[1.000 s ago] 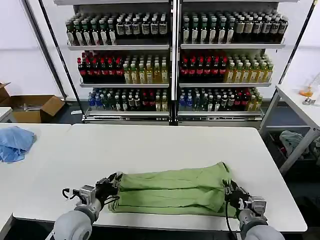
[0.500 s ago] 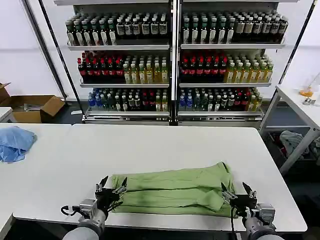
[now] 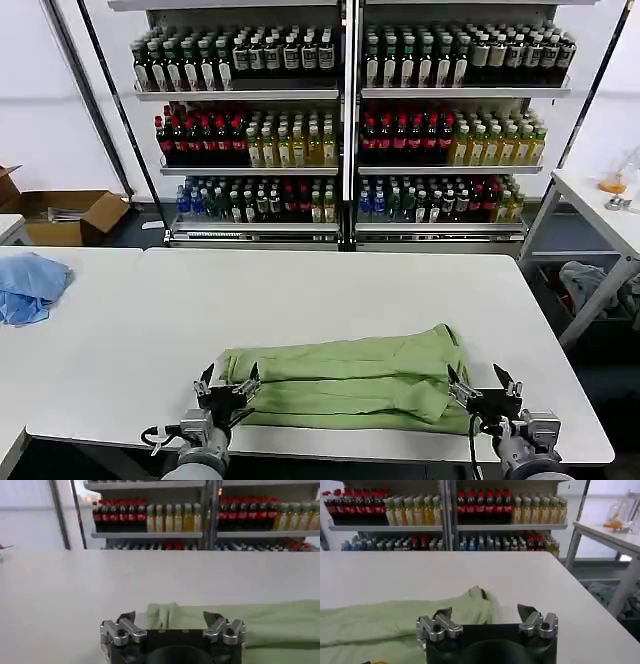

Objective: Fold and organize the clothes.

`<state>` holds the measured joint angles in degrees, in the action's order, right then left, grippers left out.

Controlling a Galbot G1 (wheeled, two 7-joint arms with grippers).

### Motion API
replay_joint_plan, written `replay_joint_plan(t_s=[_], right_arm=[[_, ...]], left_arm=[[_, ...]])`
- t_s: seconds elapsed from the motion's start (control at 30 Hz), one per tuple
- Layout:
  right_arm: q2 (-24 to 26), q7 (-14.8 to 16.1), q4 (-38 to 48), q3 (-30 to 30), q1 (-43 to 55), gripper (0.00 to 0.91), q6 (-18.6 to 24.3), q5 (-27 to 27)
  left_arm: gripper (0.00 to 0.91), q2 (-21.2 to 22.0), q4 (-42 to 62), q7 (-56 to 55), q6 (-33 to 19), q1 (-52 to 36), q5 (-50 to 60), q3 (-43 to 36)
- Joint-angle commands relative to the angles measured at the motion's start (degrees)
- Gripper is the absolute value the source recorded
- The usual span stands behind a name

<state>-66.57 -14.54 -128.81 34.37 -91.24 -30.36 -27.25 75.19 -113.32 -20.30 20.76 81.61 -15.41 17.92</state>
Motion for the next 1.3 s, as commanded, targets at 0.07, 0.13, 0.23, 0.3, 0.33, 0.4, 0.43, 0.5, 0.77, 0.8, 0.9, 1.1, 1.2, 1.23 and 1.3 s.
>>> replay_joint_plan(t_s=[0.07, 0.13, 0.23, 0.3, 0.33, 0.4, 0.43, 0.5, 0.77, 0.8, 0.9, 1.1, 1.2, 1.23, 1.3], right_arm=[[0.2, -0.1, -0.3, 0.1, 0.0, 0.907, 0.0, -0.4], [0.3, -0.2, -0.2, 0.1, 0.2, 0.907, -0.1, -0.6], [0.5, -0.3, 0.0, 0.2, 0.6, 0.907, -0.2, -0.9], [0.5, -0.4, 0.1, 0.2, 0.8, 0.907, -0.2, -1.1], [0.5, -0.4, 0.1, 0.2, 0.9, 0.907, -0.2, -1.1], [0.5, -0.4, 0.0, 0.1, 1.0, 0.907, -0.3, -1.2], [0.5, -0.4, 0.0, 0.2, 1.0, 0.907, -0.3, -1.3], [0.6, -0.5, 0.0, 0.2, 1.1, 0.907, -0.3, -1.3], [0.5, -0.8, -0.6, 0.5, 1.0, 0.907, -0.4, -1.6], [0.5, -0.9, -0.8, 0.7, 0.9, 0.907, -0.3, -1.6], [0.5, -0.9, -1.1, 1.1, 0.6, 0.907, -0.4, -1.8], [0.5, -0.9, -1.6, 1.4, 0.4, 0.907, -0.4, -1.9], [0.5, -1.0, -1.8, 1.3, 0.5, 0.907, -0.5, -1.9], [0.5, -1.0, -1.8, 1.2, 0.6, 0.907, -0.5, -1.9], [0.5, -1.1, -1.9, 1.0, 0.6, 0.907, -0.6, -1.9]], left_arm=[[0.292, 3.1, 4.7, -1.0, -0.8, -0.4, 4.3, -0.5], [0.131, 3.2, 4.9, -1.1, -0.9, -0.3, 4.5, -0.6], [0.060, 3.3, 4.9, -1.1, -1.2, 0.0, 4.5, -0.7], [0.050, 3.4, 5.0, -1.0, -1.4, 0.2, 4.5, -0.7], [0.050, 3.4, 5.1, -1.1, -1.5, 0.3, 4.5, -0.7], [0.050, 3.4, 5.2, -1.0, -1.7, 0.5, 4.4, -0.7], [0.050, 3.4, 5.2, -1.0, -1.8, 0.6, 4.3, -0.7], [0.040, 3.4, 5.1, -1.0, -1.9, 0.7, 4.1, -0.6], [0.040, 0.6, 4.6, -0.1, -2.9, 0.2, 1.3, 2.6], [0.040, -0.2, 4.5, 0.0, -3.1, 0.2, 0.8, 3.3], [0.040, -2.9, 3.9, 0.4, -3.3, 0.1, -0.9, 7.4], [0.040, -10.1, 4.0, 1.0, -3.3, -1.1, -4.6, 16.8], [0.040, -13.3, 3.8, 1.3, -3.1, -1.9, -5.9, 20.8], [0.030, -14.1, 3.7, 1.4, -3.1, -2.1, -6.2, 22.2], [0.040, -15.2, 3.0, 1.6, -2.8, -2.5, -8.0, 24.2]])
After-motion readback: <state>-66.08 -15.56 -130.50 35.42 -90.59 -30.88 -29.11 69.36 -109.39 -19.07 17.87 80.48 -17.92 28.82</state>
